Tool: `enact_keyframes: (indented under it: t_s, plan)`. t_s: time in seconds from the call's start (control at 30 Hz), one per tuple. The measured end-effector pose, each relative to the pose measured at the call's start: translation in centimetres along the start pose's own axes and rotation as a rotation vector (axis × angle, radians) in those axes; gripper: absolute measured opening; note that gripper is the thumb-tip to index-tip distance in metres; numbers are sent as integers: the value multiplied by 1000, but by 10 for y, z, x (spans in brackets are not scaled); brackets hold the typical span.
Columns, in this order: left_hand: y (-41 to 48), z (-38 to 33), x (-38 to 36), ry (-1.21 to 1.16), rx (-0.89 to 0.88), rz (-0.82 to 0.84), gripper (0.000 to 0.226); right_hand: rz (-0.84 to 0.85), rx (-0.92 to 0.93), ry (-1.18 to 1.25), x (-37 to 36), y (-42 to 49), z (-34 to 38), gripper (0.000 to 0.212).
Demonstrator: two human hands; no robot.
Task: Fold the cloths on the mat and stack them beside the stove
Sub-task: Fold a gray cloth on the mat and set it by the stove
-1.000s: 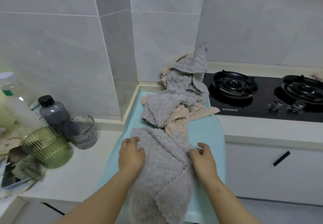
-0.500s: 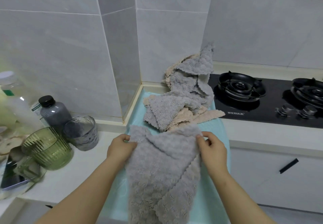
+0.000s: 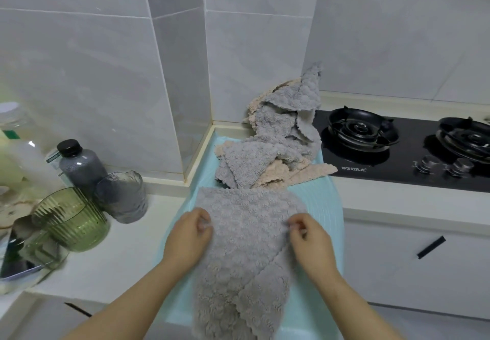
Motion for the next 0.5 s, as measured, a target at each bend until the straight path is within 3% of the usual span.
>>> enact_keyframes:
  t_s: [0.13,0.27,0.33,0.4,0.5]
  plan:
    - [-32,-6,-17,135,-190,183,11,328,133,-215,-52,-36,-4,24]
    - [-47,-7,-18,190,-313,193,50,318,192,-378,-64,-52,-4,32]
    - [-58,-4,-16,135,-340,226,48,351,274,-485,-70,-58,-1,51]
    - [-71,3,-15,68,-343,260,33,362,318,-510,-72,-63,-3,65]
    - [-89,4,-15,32,-352,295,38,361,312,-506,-70,-64,-4,27]
Point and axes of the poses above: each hand's wrist, its own y-axis towards the middle knuckle, its own x-axis out of the back of the hand, z = x × y, the point moved 8 cm from there along y, towards the middle knuckle, and after that the axes turned 7 degrees about -x, right-handed, at the moved point
